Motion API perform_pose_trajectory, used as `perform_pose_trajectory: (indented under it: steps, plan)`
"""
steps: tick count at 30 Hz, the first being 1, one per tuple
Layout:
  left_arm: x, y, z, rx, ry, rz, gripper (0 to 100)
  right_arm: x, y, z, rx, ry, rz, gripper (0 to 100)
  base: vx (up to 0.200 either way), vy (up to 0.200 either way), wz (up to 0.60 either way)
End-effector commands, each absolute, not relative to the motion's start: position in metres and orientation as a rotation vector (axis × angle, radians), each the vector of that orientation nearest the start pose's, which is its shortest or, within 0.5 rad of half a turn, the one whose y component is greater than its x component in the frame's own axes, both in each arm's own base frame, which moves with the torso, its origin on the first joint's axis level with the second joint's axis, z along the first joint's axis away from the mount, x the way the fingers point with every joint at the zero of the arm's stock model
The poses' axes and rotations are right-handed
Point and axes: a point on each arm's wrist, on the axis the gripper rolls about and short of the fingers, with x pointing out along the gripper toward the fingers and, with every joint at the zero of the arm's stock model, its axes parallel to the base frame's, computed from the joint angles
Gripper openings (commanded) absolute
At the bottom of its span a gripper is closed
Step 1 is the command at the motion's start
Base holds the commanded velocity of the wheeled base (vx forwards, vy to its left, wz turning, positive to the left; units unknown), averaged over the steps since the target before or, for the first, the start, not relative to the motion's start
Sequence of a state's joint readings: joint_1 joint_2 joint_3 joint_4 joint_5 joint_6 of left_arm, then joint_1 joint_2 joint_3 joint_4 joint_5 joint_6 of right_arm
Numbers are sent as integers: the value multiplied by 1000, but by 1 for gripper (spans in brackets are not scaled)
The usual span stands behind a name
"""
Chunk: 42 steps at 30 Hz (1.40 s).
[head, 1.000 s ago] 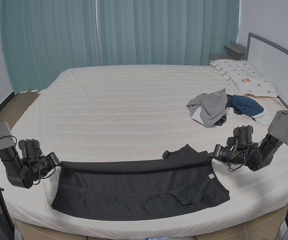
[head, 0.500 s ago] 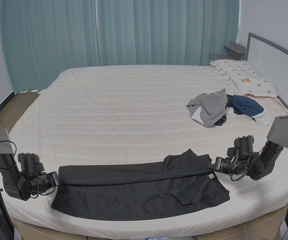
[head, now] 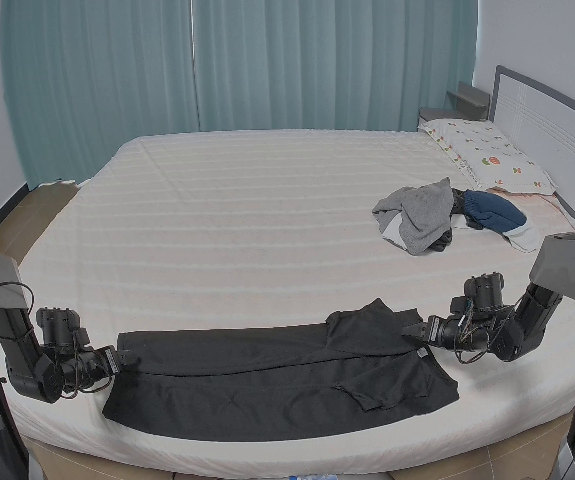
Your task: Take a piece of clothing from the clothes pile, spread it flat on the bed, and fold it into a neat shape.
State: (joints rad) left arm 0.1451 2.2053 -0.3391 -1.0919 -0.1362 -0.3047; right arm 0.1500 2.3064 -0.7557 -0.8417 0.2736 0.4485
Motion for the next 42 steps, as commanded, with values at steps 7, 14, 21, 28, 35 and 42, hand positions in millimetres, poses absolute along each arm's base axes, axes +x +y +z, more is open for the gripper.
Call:
perform_pose_trajectory:
  steps: [7,14,21,28,35,42]
  plan:
    - [272,40,-6,-427,708,132,100,363,55,14,556,695,226,100,0,0,0]
    - [285,43,6,-575,647,113,100,376,53,13,672,689,187,100,0,0,0]
    - [311,45,13,-741,623,115,100,385,54,5,806,707,137,100,0,0,0]
    - [337,49,9,-879,722,110,100,390,50,-2,894,725,100,100,0,0,0]
    - [338,49,-1,-862,741,126,100,390,45,-7,938,736,66,100,0,0,0]
    - [337,54,-12,-798,752,182,100,389,42,-11,943,741,51,100,0,0,0]
